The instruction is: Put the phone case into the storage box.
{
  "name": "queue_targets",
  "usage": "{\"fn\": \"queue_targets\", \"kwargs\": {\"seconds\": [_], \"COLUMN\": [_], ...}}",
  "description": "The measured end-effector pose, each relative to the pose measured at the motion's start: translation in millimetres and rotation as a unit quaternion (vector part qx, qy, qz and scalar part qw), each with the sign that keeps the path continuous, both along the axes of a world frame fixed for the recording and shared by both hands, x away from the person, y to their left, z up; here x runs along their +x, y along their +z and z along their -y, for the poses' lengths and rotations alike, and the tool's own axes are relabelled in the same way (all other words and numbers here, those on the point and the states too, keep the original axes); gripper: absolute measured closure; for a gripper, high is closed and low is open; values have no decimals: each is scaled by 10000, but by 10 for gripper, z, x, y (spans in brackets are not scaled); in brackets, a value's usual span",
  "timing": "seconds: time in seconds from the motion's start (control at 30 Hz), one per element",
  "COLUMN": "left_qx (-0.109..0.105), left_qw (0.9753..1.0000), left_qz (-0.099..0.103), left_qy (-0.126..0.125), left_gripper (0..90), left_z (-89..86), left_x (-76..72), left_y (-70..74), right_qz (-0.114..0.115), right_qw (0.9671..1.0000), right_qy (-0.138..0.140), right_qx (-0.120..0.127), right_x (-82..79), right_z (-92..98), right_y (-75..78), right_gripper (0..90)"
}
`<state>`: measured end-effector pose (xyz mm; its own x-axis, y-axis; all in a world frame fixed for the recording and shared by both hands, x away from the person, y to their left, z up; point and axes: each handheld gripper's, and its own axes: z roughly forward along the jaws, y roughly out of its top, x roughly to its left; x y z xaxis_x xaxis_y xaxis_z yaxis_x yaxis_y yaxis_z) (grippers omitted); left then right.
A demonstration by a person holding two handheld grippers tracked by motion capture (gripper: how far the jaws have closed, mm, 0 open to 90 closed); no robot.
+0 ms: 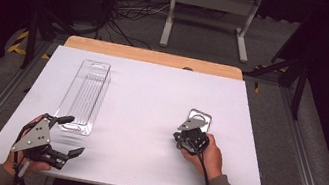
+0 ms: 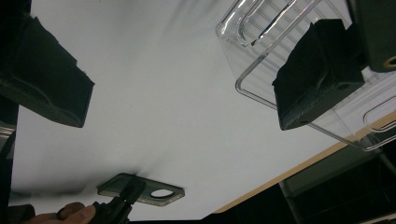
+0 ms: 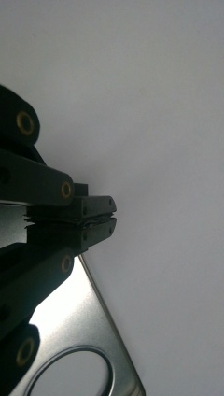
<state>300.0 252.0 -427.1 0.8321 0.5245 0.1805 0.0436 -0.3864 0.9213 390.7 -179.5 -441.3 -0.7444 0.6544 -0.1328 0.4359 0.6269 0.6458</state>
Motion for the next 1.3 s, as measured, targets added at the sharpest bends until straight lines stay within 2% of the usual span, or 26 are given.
{"fn": "queue_targets", "kwargs": {"seconds": [0.27,0.43,0.5,0.67,0.77,0.87,1.0,1.3], "left_qx": [18,40,34,68,49,68,69,74], "left_qw": [10000,10000,10000,10000,10000,10000,10000,9999], "left_qz": [-13,7,20,20,10,-19,-31,-48], "left_qy": [-1,-7,-2,-12,-6,-33,-38,-55], "left_gripper": [51,51,51,52,52,52,52,52], "left_z": [7,5,5,6,10,17,16,18], "left_x": [-8,-8,-7,-3,-2,-3,0,1], "left_y": [4,7,9,8,3,-2,-4,-7], "right_qz": [40,-39,8,280,304,272,137,-6], "right_qw": [10000,9999,9999,9994,9992,9992,9998,10000], "right_qy": [-27,-95,-114,-102,-50,54,140,17], "right_qx": [37,-52,-61,166,267,277,79,38], "right_x": [-161,-226,-244,-270,-267,-252,-229,-280], "right_z": [138,233,258,231,197,136,68,218], "right_y": [43,-1,-6,86,91,63,-26,13], "right_gripper": [872,874,872,893,897,896,899,898]}}
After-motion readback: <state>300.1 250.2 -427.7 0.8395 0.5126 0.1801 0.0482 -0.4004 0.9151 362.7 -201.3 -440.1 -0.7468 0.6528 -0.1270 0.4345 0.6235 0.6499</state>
